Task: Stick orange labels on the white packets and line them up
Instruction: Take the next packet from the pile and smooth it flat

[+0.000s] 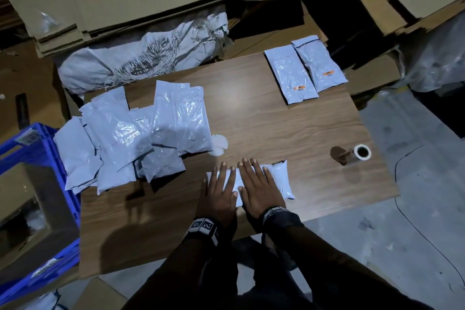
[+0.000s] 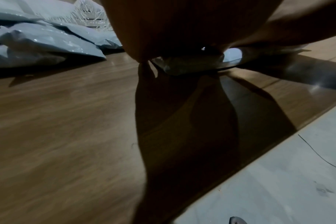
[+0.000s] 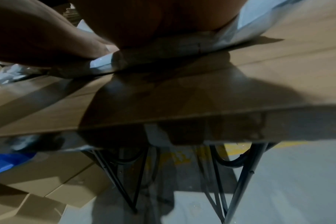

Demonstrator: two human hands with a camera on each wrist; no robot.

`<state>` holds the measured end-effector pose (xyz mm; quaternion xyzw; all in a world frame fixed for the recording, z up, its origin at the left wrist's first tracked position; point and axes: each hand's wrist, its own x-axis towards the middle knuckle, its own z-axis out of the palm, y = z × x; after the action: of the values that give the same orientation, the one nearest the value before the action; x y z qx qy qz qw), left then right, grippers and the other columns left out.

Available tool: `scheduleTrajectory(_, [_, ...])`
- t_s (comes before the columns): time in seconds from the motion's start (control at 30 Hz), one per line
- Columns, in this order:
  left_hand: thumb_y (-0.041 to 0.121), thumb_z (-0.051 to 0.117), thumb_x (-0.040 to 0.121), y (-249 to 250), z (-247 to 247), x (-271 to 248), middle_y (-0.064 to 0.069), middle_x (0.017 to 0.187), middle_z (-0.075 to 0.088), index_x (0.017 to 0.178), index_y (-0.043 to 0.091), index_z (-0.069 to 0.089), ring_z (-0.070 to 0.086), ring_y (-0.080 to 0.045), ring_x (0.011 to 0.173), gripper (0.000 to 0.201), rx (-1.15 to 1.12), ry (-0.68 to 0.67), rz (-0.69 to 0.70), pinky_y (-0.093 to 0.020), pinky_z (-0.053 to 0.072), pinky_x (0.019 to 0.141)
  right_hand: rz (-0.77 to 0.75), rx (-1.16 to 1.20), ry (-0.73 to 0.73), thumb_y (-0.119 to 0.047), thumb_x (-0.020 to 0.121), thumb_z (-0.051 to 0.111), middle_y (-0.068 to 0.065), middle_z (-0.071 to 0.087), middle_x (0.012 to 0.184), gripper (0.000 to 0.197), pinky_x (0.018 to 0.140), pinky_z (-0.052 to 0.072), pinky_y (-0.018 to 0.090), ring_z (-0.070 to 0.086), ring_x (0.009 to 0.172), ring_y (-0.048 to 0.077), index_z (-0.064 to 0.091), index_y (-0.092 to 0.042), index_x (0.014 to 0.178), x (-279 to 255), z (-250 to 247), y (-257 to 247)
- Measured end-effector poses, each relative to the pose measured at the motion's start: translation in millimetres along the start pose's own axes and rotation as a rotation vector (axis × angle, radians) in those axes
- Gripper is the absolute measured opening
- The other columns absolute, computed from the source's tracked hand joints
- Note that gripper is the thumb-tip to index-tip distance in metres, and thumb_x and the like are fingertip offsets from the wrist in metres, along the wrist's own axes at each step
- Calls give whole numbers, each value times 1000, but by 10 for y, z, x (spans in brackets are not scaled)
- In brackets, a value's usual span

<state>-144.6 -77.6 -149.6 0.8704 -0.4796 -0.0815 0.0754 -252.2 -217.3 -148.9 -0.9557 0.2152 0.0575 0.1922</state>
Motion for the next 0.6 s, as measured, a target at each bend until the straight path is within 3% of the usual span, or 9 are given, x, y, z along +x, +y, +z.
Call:
scheduleTrajectory(0.2, [36,45,99,50,-2,3,-9,169,19,161,20,25,18,-30,156,67,18,63,-11,-59,28,118,14,14,-38,-41,105,24,-4,-6,173,67,127,-5,40,-14,158,15,5,-18,165,14,-2,6])
scheduleTrajectory(0.4, [37,44,99,0,-11,28,-9,168,21,160,21,28,21,-30,155,66,13,24,-3,-59,27,117,11,26,-68,-44,107,23,-6,-9,172,66,126,-5,40,-17,157,13,3,-20,165,23,-29,38])
scheduleTrajectory(0.6, [43,33,100,-27,-78,36,-2,170,16,161,27,25,21,-25,155,63,-25,-74,-23,-56,24,119,16,117,-118,-52,108,20,-13,-18,170,67,127,-8,36,-25,154,9,-5,-26,165,2,-149,157])
